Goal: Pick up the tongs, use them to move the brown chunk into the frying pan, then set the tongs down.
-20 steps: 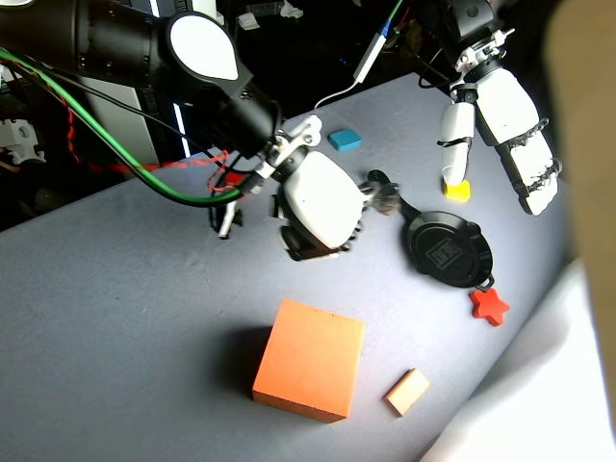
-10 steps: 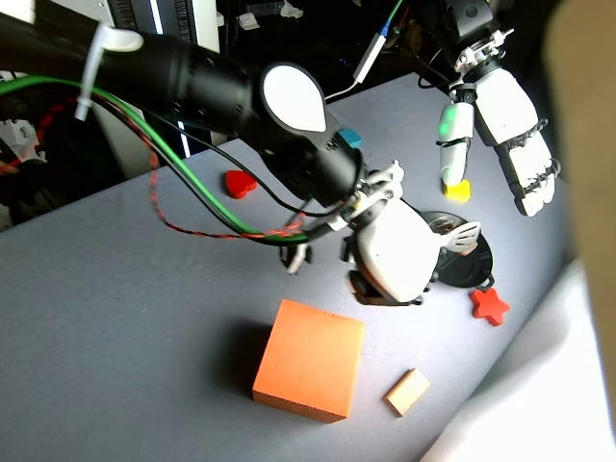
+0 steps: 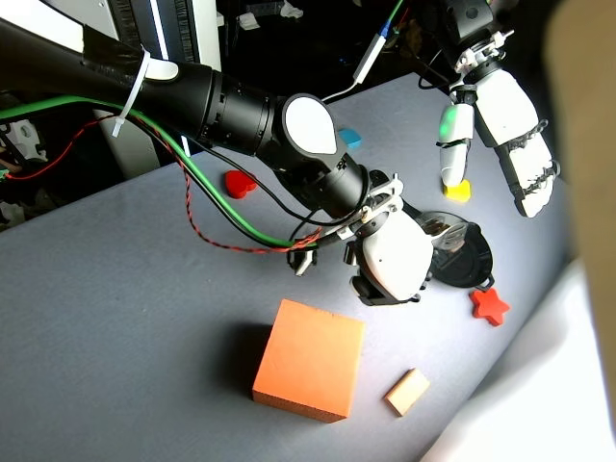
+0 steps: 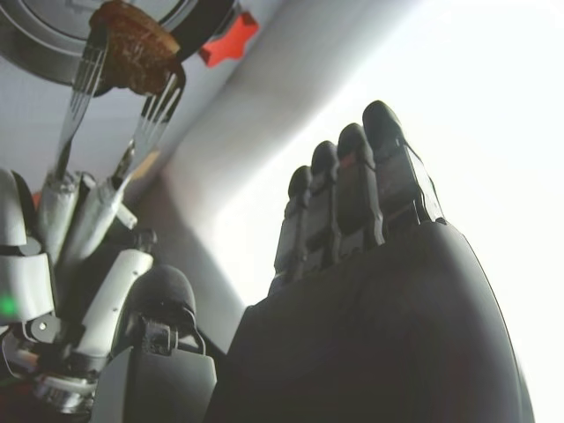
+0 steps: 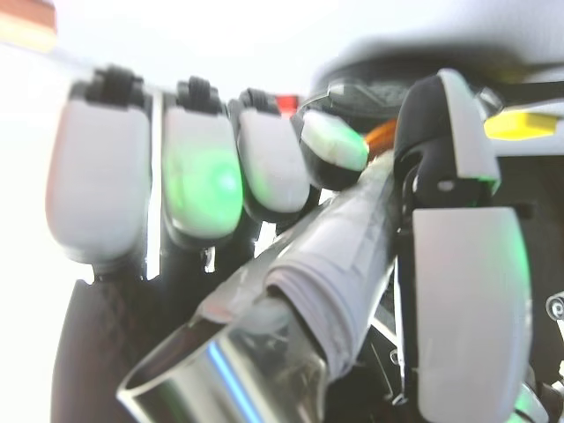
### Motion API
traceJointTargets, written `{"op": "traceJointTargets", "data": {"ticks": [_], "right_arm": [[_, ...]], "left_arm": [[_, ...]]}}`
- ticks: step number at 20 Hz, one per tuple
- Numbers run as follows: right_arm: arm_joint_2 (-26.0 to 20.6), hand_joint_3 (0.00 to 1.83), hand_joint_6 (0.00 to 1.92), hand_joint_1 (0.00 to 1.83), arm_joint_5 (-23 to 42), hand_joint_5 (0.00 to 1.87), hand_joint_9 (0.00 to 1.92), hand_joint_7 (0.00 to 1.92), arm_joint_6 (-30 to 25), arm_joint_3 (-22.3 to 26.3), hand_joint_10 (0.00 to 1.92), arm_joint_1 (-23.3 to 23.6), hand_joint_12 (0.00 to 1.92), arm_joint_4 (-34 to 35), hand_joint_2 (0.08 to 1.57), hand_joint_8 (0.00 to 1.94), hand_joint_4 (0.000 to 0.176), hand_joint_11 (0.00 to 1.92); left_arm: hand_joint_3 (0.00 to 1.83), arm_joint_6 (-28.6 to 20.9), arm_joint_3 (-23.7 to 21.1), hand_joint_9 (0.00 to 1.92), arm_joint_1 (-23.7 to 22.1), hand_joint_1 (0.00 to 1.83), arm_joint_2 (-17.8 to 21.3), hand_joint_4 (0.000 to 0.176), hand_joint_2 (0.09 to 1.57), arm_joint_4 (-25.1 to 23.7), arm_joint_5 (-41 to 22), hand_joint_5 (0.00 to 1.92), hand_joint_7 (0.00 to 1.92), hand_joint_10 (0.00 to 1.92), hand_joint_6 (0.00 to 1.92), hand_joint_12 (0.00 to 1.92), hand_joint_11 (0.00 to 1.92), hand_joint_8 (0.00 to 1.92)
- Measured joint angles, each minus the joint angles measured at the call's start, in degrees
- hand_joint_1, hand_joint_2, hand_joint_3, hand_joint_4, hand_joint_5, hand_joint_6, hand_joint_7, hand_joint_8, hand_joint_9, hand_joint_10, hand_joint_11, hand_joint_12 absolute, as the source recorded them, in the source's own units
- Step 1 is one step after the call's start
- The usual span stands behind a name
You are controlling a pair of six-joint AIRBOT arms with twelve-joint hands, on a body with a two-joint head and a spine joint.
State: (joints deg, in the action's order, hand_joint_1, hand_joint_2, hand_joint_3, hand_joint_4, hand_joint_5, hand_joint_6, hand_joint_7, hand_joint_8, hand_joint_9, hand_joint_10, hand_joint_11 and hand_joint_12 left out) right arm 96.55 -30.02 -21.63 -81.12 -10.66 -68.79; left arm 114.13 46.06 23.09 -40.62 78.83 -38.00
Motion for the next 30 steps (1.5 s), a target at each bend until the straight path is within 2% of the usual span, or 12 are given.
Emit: {"op": "traceJointTargets", "data": {"ticks": [1,2,4,6,9,10,13,14,16,18,26,30], "right_arm": [[0.0,0.0,1.72,0.51,0.11,1.01,1.36,1.3,0.02,0.0,1.85,0.0,1.92,-0.26,1.5,1.63,0.0,1.29],[0.0,0.0,1.54,0.54,0.17,0.92,1.33,1.28,0.02,0.0,1.81,0.0,1.92,-0.22,1.48,1.55,0.0,1.24],[0.0,0.0,1.32,0.49,0.17,0.84,1.27,1.23,0.04,0.0,1.78,-0.04,1.92,-0.22,1.48,1.52,0.0,1.14],[0.0,0.0,1.15,0.39,0.22,0.87,1.23,1.2,0.04,0.0,1.75,-0.24,1.92,-0.42,1.48,1.48,0.0,1.05],[-0.13,0.0,1.08,0.34,0.2,0.88,1.17,1.16,0.07,0.09,1.66,-0.63,1.92,-0.2,1.46,1.36,0.0,0.93],[-0.17,0.0,1.05,0.34,0.2,0.9,1.14,1.14,0.11,0.22,1.62,-0.63,1.92,-0.2,1.45,1.31,0.0,0.89],[-0.26,0.0,0.77,0.27,0.2,0.98,1.06,1.12,0.46,0.46,1.54,-0.63,1.92,-0.22,1.45,1.1,0.0,0.82],[-0.33,0.0,0.75,0.3,0.22,1.0,1.06,1.12,0.5,0.68,1.52,-0.63,1.92,-0.2,1.43,1.07,0.0,0.81],[-0.42,0.0,0.93,0.41,0.26,0.92,1.02,1.08,0.63,1.07,1.51,-0.63,1.92,-0.26,1.37,1.09,0.0,0.74],[-0.7,0.0,1.01,0.41,0.28,0.83,0.96,1.03,0.92,2.14,1.54,-0.66,1.92,-0.2,1.35,1.15,0.0,0.71],[-1.86,0.0,1.05,0.5,0.5,0.69,0.85,0.89,2.38,4.68,1.64,-1.07,1.92,-0.13,1.3,1.28,0.0,0.65],[-2.38,0.0,0.94,0.51,0.57,0.72,0.83,0.88,2.89,5.68,1.62,-1.05,1.92,-0.2,1.31,1.24,0.0,0.65]], "left_arm": [[0.0,0.0,0.0,0.05,0.0,0.0,0.0,0.0,1.22,0.0,0.0,0.07,0.09,0.0,0.0,0.27,0.0,0.0],[0.0,0.0,0.0,0.04,0.0,0.0,0.0,0.0,1.23,0.0,0.02,0.04,0.07,0.0,0.0,0.22,0.0,0.0],[0.0,0.0,0.0,0.07,0.0,0.0,0.0,0.0,1.23,0.0,0.0,0.08,0.11,0.01,0.01,0.31,0.0,0.01],[0.0,0.0,-0.02,0.06,0.0,0.0,0.0,0.0,1.22,0.0,0.02,0.07,0.1,0.0,0.01,0.28,0.0,0.0],[0.0,0.0,-0.02,0.06,0.0,0.0,0.0,0.0,1.22,0.02,0.02,0.06,0.1,0.0,0.0,0.27,0.0,0.0],[0.0,0.0,-0.02,0.08,0.0,0.0,0.0,0.0,1.22,0.0,0.0,0.08,0.11,0.01,0.01,0.31,0.0,0.0],[0.0,0.0,-0.02,0.11,0.0,0.0,0.0,0.0,1.21,0.0,0.0,0.11,0.13,0.01,0.01,0.42,0.0,0.0],[0.0,0.0,-0.02,0.11,0.0,0.0,0.0,0.0,1.21,0.0,0.0,0.11,0.13,0.01,0.0,0.4,0.0,0.0],[0.0,0.02,-0.02,0.11,0.0,0.0,0.0,0.0,1.21,0.0,0.02,0.11,0.14,0.0,0.0,0.37,0.0,0.0],[0.0,0.0,-0.02,0.11,0.0,0.0,0.0,0.0,1.21,0.0,0.02,0.1,0.14,0.0,0.0,0.35,0.0,0.0],[0.0,0.0,-0.02,0.07,0.0,0.0,0.0,0.0,1.23,0.0,0.02,0.08,0.1,0.0,0.0,0.24,0.0,0.0],[0.0,0.02,-0.02,0.08,0.0,0.0,0.0,0.0,1.22,0.02,-0.02,0.08,0.11,0.0,0.0,0.32,0.0,0.0]]}}
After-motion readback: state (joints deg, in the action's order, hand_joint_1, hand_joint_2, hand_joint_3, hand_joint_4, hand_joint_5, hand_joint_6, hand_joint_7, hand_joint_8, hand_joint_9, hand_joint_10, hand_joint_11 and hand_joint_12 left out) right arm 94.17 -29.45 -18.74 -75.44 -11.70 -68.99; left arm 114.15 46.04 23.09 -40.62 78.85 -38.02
